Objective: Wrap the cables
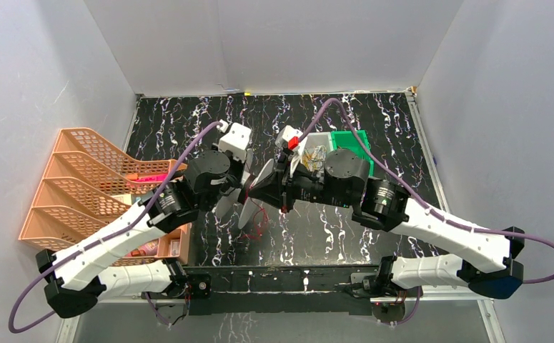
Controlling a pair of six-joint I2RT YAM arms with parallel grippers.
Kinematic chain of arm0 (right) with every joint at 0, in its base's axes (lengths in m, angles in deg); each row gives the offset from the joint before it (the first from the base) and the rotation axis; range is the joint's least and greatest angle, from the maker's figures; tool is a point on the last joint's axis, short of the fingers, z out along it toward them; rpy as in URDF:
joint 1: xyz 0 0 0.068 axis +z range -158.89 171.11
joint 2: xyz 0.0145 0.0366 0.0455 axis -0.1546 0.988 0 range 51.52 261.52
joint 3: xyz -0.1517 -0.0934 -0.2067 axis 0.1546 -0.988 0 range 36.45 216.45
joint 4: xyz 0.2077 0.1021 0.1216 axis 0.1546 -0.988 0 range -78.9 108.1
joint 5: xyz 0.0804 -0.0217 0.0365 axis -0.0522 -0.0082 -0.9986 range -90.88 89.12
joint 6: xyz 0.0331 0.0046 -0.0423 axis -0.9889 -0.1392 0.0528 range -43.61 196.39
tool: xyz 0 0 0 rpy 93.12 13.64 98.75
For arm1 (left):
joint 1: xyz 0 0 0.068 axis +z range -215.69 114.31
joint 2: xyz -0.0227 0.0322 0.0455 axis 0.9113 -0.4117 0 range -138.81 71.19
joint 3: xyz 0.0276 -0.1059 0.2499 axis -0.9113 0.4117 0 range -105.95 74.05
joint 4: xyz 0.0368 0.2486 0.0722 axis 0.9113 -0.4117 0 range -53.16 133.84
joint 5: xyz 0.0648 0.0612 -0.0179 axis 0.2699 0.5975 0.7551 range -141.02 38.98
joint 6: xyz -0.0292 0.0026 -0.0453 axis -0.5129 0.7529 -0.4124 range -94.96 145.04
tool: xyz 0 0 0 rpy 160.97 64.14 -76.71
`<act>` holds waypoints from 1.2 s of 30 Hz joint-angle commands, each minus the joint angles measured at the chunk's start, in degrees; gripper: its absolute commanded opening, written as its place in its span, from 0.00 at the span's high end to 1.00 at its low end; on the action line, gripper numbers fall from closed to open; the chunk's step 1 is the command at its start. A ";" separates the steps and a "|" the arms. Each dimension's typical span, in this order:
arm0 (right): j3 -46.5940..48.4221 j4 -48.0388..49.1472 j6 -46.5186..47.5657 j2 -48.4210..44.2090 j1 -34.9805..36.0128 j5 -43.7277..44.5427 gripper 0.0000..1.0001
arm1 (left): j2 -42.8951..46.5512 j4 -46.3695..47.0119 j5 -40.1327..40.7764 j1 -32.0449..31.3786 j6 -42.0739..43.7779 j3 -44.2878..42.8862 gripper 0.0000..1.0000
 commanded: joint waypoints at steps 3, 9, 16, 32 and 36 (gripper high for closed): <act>6.28 -9.09 9.92 -2.16 -0.07 8.42 1.00 | 4.54 -3.14 -15.35 0.04 3.32 -1.25 1.00; 5.77 -16.88 14.45 -3.58 -0.58 15.57 1.00 | 5.85 -8.94 -23.03 0.04 4.37 -3.91 1.00; 2.74 -24.49 16.21 -5.16 -0.78 26.47 1.00 | 7.26 -14.68 -30.99 0.04 4.80 -7.74 1.00; -26.18 -7.16 5.96 -14.16 -1.02 30.02 1.00 | 8.16 -16.05 -41.89 0.03 3.54 -15.83 1.00; -32.11 -0.88 4.82 -16.60 -1.00 28.82 1.00 | 7.94 -16.11 -42.14 0.02 3.50 -16.93 1.00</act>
